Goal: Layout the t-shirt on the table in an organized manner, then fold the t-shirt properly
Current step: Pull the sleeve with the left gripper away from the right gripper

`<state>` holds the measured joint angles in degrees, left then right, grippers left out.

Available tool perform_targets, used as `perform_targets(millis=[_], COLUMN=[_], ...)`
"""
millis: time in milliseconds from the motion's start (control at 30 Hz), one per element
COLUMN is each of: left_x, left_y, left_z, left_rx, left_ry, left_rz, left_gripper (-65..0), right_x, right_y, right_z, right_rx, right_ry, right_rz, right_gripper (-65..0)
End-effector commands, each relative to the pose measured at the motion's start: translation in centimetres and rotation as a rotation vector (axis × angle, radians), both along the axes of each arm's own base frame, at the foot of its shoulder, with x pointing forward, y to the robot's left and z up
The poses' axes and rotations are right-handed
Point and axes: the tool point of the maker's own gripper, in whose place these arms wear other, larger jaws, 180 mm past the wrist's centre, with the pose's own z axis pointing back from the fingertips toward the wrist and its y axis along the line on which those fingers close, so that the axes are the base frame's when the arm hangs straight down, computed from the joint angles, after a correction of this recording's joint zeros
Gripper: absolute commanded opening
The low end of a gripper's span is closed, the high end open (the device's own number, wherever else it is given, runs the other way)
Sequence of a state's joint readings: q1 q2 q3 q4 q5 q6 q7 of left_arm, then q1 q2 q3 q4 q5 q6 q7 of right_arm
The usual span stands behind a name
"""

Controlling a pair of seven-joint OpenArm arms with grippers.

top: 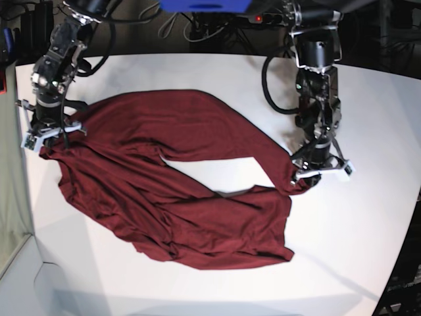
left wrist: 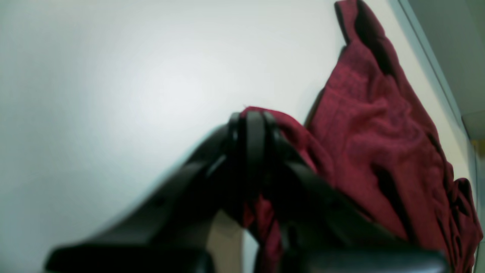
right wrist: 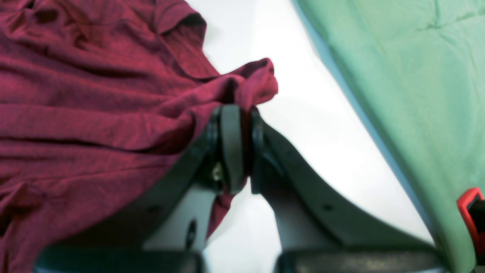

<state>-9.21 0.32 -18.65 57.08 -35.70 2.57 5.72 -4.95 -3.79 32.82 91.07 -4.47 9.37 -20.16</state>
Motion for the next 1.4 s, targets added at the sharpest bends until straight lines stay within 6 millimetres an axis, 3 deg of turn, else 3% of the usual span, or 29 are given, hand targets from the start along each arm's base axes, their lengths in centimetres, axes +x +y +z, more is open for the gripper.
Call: perform_targets(millis=[0,67,333,567,667,900,967,1167,1367], left_x=[-0.3,-0.6,0.6,-0.5,-1.8,-5.9,-7.0,-8.7,-10.7], left_y=[-0.4,0.1,4.2,4.7,4.8,8.3,9.0,9.9,10.8], left_z=[-0.5,0.4,8.0,13.4,14.2,11.6,9.8,6.3,4.5], left_rx=[-0.018,0.000,0.111,0.206,0.246,0.261,0.247,0.224,0.233], left_ry=[0.041,0.018,-0.085,-0.108,-0.100,0.002,0.052,0.153,0.221], left_rz=[-0.016,-0.014,-0.085,-0.205,-0.235,-0.176,-0.161,-0.149,-0.157], left_gripper=[-65.0,-64.9,-64.9,-64.9,-64.9,-64.9,-64.9,-64.9,-64.8], right_x=[0.8,0.8,0.8,0.8,0.8,0.8,0.8,0.6,0.5], right_y=[-0.5,-0.5,-0.5,-0.5,-0.5,-0.6,-0.6,-0.5,-0.5], right_z=[1.6,1.6,1.6,1.6,1.6,1.8,1.7,1.5,1.5], right_rx=[-0.031,-0.031,-0.031,-0.031,-0.031,-0.033,-0.032,-0.030,-0.031], right_ry=[-0.051,-0.051,-0.052,-0.052,-0.052,-0.055,-0.052,-0.049,-0.047], right_rz=[0.003,0.003,0.003,0.003,0.003,0.002,0.002,0.002,0.002], right_gripper=[-65.0,-65.0,-65.0,-65.0,-65.0,-65.0,-65.0,-65.0,-65.0])
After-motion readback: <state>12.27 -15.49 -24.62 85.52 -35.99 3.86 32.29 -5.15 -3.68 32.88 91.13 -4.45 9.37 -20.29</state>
